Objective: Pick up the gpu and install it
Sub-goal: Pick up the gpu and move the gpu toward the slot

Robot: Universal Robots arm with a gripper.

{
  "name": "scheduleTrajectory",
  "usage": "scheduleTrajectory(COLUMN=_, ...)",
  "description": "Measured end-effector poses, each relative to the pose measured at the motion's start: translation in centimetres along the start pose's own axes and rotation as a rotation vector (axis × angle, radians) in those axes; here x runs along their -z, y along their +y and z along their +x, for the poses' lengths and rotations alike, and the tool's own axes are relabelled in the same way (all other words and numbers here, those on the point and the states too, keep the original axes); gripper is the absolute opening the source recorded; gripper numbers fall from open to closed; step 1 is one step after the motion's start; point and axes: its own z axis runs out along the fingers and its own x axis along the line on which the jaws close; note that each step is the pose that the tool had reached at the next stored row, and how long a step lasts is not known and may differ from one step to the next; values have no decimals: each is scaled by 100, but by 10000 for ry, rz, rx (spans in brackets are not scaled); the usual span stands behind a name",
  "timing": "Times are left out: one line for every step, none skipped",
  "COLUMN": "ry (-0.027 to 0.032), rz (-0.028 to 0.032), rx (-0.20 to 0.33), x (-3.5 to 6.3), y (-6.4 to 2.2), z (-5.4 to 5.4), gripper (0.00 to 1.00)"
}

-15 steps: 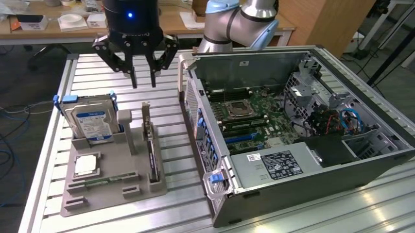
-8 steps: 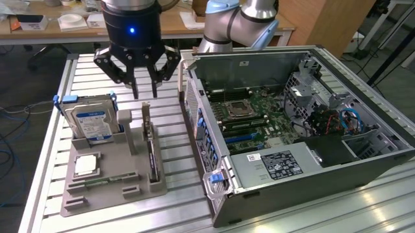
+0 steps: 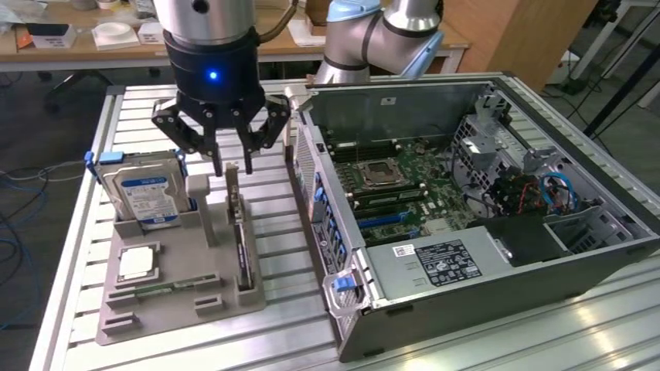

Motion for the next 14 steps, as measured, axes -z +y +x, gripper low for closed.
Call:
scheduleTrajectory(ry=-1, rz=0, rx=0, x=-18, y=-1, z=0, gripper=41)
scheduleTrajectory(ry=0, rz=1, rx=0, x=-36, y=-3, z=1, gripper=41)
scheduleTrajectory(ry=1, rz=1, rx=1, x=-54, y=-4, z=1, gripper=41)
scheduleTrajectory(ry=1, rz=1, rx=1, x=-73, y=-5, z=1, gripper=41)
scheduleTrajectory(ry=0, rz=1, rx=1, x=-91, y=-6, z=1, gripper=41)
scheduleTrajectory(ry=0, rz=1, rx=1, x=-110, y=-8, z=2, gripper=41)
scheduleTrajectory(ry=0, rz=0, rx=1, x=-128, y=-9, z=2, gripper=41)
scheduleTrajectory(ry=0, rz=0, rx=1, x=-146, y=-10, z=3, gripper=41)
scheduleTrajectory(ry=0, rz=1, rx=1, x=-163, y=-11, z=3, gripper=41)
scheduleTrajectory(ry=0, rz=0, rx=1, x=-182, y=-12, z=3, gripper=41)
scheduleTrajectory(ry=0, rz=0, rx=1, x=-199, y=-13, z=4, gripper=41)
scheduleTrajectory(ry=0, rz=0, rx=2, x=-217, y=-14, z=4, gripper=41)
scheduleTrajectory(ry=0, rz=0, rx=1, x=-236, y=-16, z=4, gripper=41)
scheduleTrajectory(ry=0, rz=0, rx=1, x=-254, y=-17, z=5, gripper=41)
